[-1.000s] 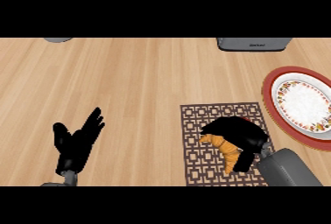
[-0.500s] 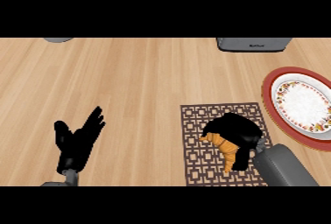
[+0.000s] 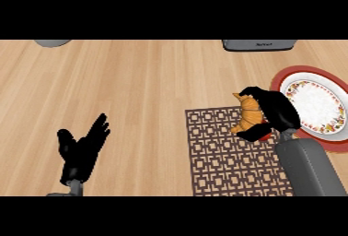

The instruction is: Pick the croissant from the placemat and place it in the plate

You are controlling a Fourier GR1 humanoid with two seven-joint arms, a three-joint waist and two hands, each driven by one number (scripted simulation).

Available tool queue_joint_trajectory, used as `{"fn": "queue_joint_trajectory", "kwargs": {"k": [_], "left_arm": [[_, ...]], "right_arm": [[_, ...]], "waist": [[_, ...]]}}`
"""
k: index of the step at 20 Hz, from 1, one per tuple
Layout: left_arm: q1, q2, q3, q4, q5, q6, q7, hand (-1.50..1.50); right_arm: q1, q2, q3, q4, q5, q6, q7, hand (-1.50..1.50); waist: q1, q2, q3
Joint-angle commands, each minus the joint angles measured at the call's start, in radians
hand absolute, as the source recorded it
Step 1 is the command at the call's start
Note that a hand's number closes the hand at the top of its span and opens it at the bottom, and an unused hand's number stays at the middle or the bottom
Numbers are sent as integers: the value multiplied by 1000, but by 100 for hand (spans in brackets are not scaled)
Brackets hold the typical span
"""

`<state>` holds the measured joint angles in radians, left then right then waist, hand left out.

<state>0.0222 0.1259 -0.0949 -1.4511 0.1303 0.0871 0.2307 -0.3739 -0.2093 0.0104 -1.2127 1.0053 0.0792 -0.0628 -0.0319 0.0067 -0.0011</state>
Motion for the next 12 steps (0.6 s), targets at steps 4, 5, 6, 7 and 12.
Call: {"fn": "queue_joint_trajectory", "kwargs": {"k": [4,5,6,7,12], "left_arm": [[4,2,3,-5,-2,2,-10,0],[3,0,-5,-4,-3,-3,-3,0],[-3,12,-1,-6,-7,-7,-7,0],[-7,-1,-11,-8,-6,-9,-13,0],[-19,1,-27,-12,-14,-22,-19,0]], "right_arm": [[-123,13,-278,8,91,-280,468,150],[-144,19,-297,9,118,-321,529,150],[-169,19,-321,5,144,-361,590,150],[-181,28,-348,7,169,-416,649,150],[-273,23,-459,18,346,-630,939,150]], "waist": [[11,8,-6],[24,14,-6],[37,15,-6],[41,20,-5],[93,33,-5]]}}
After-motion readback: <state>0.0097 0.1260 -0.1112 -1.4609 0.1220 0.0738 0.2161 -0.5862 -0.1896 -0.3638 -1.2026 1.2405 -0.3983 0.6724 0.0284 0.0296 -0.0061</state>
